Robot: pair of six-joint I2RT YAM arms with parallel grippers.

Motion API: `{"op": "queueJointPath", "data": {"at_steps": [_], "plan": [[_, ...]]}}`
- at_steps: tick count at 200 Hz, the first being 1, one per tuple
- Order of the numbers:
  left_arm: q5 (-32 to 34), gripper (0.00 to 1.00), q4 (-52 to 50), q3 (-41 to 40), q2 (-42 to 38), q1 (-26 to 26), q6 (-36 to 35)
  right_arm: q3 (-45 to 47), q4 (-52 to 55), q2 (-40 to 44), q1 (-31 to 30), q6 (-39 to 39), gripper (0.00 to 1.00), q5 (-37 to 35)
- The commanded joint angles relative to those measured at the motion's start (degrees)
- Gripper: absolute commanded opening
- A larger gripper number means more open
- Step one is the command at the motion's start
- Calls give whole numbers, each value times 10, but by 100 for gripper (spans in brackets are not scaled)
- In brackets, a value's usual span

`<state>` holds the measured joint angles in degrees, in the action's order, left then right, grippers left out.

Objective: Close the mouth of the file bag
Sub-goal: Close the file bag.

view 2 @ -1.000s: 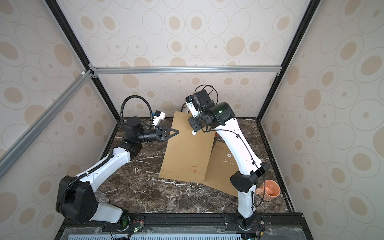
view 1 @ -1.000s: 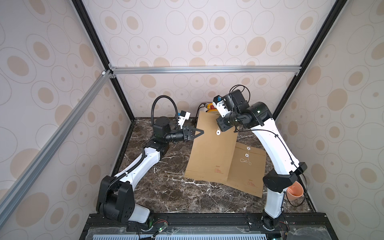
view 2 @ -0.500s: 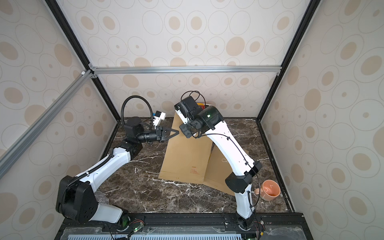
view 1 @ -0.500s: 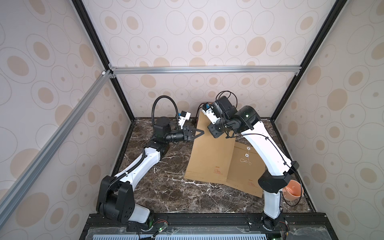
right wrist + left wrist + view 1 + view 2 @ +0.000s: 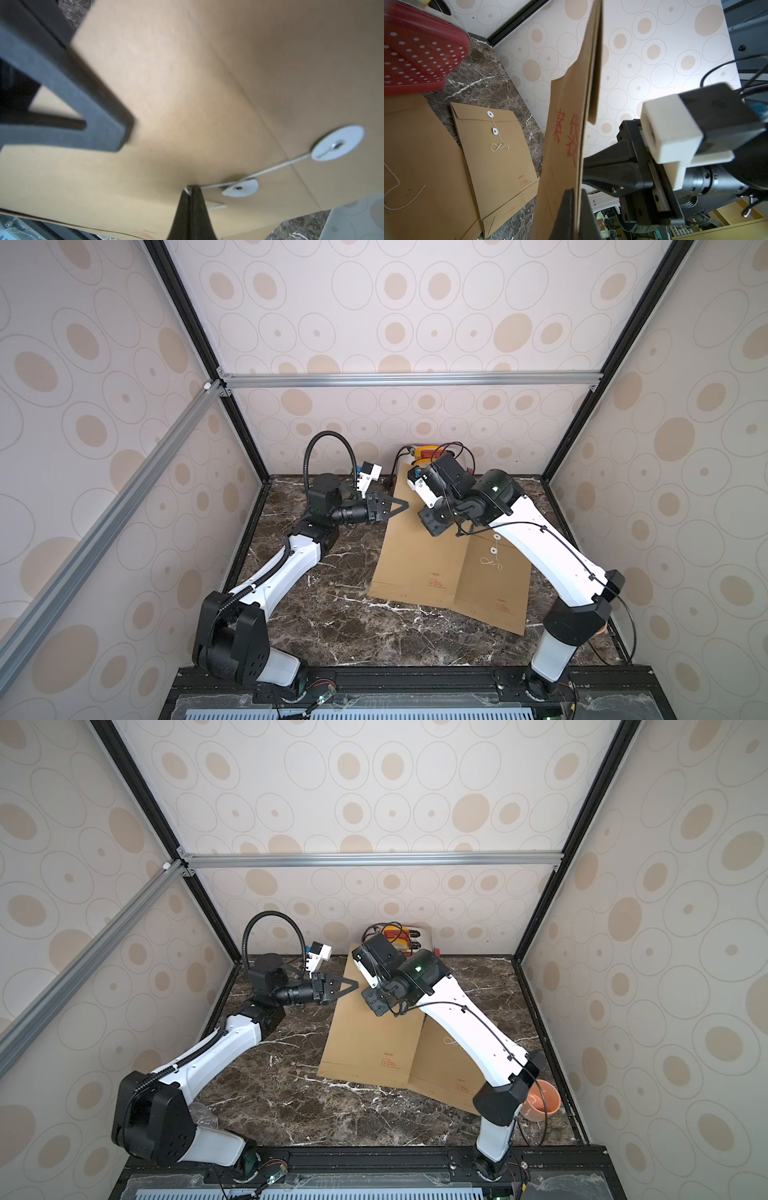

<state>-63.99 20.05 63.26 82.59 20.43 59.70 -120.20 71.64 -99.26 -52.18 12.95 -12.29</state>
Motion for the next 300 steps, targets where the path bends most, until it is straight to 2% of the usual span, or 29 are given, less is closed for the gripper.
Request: {"op": "queueJointPath", "data": {"at_steps": [1,62,106,138,174,198,204,227,241,267,285,300], "plan": [[-9,0,22,18,-14,5,-2,59,-51,54,-4,26,0,-1],[-10,0,47,14,-13,5,13,245,-149,163,11,52,0,-15],[-11,0,90,6,-10,6,40,333,-210,229,37,53,0,5],[-12,0,94,6,-10,5,43,384,-237,274,58,56,20,23],[-13,0,95,7,-11,5,43,452,-250,353,112,57,28,51],[-18,0,107,7,-14,5,46,527,-322,438,164,27,38,132],[-21,0,110,8,-15,6,47,548,-345,459,187,24,43,163],[-31,0,115,12,-19,5,44,617,-436,513,298,30,62,353],[-38,0,139,10,-18,6,57,636,-476,521,353,53,63,445],[-48,0,233,4,-16,5,116,654,-512,503,434,83,63,548],[-51,0,276,3,-17,5,142,693,-647,486,477,169,61,657],[-54,0,295,1,-21,5,151,704,-728,466,486,220,59,708]]}}
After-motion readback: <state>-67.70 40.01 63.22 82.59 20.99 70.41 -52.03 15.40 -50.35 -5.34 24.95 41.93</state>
